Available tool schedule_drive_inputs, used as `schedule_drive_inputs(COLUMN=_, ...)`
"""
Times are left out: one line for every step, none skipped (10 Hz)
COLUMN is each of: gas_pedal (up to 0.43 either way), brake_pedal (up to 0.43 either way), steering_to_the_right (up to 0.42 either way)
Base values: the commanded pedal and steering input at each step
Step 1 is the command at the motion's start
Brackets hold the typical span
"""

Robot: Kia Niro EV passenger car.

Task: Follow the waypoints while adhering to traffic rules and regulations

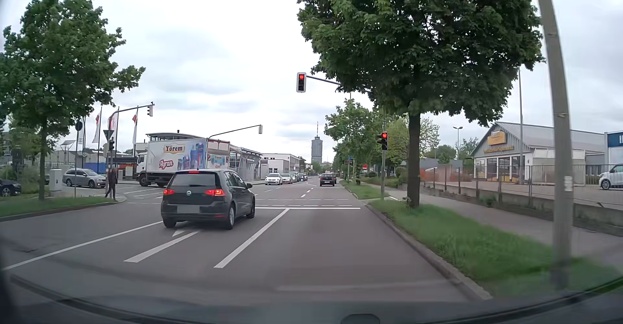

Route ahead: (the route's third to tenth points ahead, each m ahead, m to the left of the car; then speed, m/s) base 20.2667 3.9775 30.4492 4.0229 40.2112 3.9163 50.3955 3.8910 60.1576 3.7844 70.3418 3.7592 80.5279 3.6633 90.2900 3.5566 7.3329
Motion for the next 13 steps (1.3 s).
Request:
schedule_drive_inputs(gas_pedal=0.000, brake_pedal=0.213, steering_to_the_right=0.003)
schedule_drive_inputs(gas_pedal=0.000, brake_pedal=0.232, steering_to_the_right=0.003)
schedule_drive_inputs(gas_pedal=0.000, brake_pedal=0.250, steering_to_the_right=0.003)
schedule_drive_inputs(gas_pedal=0.000, brake_pedal=0.268, steering_to_the_right=0.003)
schedule_drive_inputs(gas_pedal=0.000, brake_pedal=0.268, steering_to_the_right=0.003)
schedule_drive_inputs(gas_pedal=0.000, brake_pedal=0.280, steering_to_the_right=0.003)
schedule_drive_inputs(gas_pedal=0.000, brake_pedal=0.280, steering_to_the_right=0.003)
schedule_drive_inputs(gas_pedal=0.000, brake_pedal=0.287, steering_to_the_right=0.003)
schedule_drive_inputs(gas_pedal=0.000, brake_pedal=0.287, steering_to_the_right=0.003)
schedule_drive_inputs(gas_pedal=0.000, brake_pedal=0.287, steering_to_the_right=0.003)
schedule_drive_inputs(gas_pedal=0.000, brake_pedal=0.287, steering_to_the_right=0.003)
schedule_drive_inputs(gas_pedal=0.000, brake_pedal=0.287, steering_to_the_right=0.003)
schedule_drive_inputs(gas_pedal=0.000, brake_pedal=0.287, steering_to_the_right=0.003)
